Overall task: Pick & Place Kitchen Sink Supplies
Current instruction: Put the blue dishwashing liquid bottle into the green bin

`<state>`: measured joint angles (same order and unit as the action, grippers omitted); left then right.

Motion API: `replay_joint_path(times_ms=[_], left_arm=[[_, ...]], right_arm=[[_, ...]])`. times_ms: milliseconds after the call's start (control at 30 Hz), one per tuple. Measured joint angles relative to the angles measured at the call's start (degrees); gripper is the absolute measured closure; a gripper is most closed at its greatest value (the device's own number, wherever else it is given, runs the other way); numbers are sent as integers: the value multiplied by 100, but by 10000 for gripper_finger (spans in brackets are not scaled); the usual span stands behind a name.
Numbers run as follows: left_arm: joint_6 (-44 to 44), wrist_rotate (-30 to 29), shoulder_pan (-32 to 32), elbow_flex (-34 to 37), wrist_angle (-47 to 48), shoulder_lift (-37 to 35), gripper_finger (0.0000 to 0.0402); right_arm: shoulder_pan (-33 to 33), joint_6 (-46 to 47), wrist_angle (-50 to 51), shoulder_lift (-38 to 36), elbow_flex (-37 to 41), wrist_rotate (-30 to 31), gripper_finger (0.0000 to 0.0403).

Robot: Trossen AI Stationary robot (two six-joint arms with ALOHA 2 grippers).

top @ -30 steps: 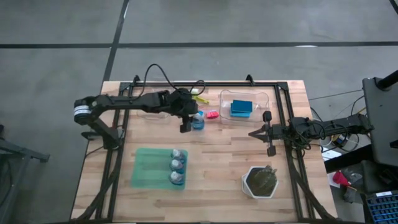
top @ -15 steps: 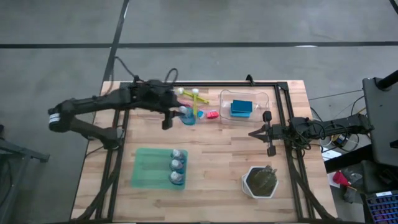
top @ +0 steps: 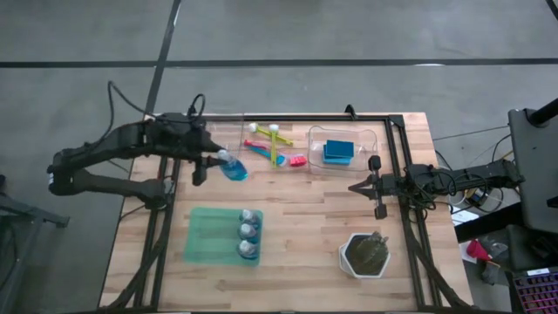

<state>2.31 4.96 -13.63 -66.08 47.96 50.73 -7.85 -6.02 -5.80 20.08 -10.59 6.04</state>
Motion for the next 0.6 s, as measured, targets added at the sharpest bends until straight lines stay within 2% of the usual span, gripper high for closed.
replay_joint_path(times_ms=[267,500,600], left_arm=[[-663,508,175,0,1181,-276,267],[-1116,1303,248,14,1581,-223,266],[-1309,1949,266,126,1585,-220,266]], right_arm=[[0,-13,0,0,0,0,394],[0,-2,0,-2,0,0,394],[1,-9,0,-2,0,0,394]])
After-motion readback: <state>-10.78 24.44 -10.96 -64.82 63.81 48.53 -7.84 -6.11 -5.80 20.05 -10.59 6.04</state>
